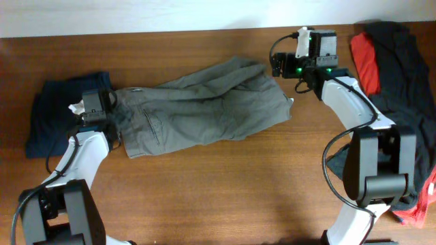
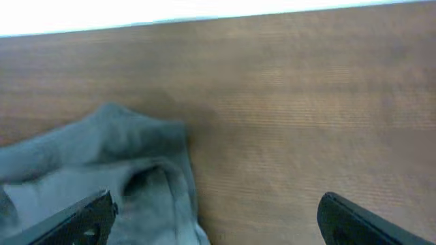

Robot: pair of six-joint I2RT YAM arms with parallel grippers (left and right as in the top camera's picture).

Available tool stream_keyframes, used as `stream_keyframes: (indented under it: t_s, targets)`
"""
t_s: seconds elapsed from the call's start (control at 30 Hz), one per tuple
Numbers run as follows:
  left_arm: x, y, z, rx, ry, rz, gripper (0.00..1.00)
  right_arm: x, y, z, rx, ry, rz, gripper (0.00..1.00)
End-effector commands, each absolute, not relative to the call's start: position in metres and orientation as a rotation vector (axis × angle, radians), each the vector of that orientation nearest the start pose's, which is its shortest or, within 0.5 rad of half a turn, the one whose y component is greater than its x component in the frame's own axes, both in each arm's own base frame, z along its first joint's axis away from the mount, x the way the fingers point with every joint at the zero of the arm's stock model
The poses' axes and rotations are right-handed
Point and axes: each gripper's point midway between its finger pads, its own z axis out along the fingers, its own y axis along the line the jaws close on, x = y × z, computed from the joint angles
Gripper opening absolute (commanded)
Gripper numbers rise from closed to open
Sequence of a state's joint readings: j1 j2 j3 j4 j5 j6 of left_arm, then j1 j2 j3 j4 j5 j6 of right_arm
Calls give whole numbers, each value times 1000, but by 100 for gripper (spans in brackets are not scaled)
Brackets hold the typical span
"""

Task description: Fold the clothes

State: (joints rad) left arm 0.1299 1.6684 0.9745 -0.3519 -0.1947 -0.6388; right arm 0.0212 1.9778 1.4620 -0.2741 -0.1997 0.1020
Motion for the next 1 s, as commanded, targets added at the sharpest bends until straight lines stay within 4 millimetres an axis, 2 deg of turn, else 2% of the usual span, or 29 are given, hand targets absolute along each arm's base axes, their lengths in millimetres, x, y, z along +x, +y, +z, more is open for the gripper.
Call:
stream_keyframes:
  t_s: [0.0,0.13,0.2,0.4,0.5,0.57,0.67,0.77,0.87,0.97]
  targets:
    - [395,68,91,-893,2410,-32,99,513,19,135,76,2420,296,99]
    - [393,47,113,-799,2436,-166,99,467,25,114,115,2614,441,99]
    - [386,41,109,-796,2474,-171,99,444,41,101,60,2713,539,99]
    - [366,14,91,-748,2612,-169,99,412,85,100,-154,2771,764,98]
    - [361,2,88,-700,2649,-170,99,408,89,94,-174,2800,729,99]
    - [360,-7,86,-654,2670,-167,99,406,82,81,-166,2851,605,99]
    - [359,-19,82,-613,2696,-172,99,402,67,57,-61,2938,461,99]
    - [358,-26,79,-589,2711,-175,99,404,67,38,-50,2951,458,99]
    - [357,-30,75,-577,2727,-174,99,416,71,16,-41,2933,482,99]
    - [356,-31,72,-574,2736,-171,99,428,80,4,-56,2892,561,99]
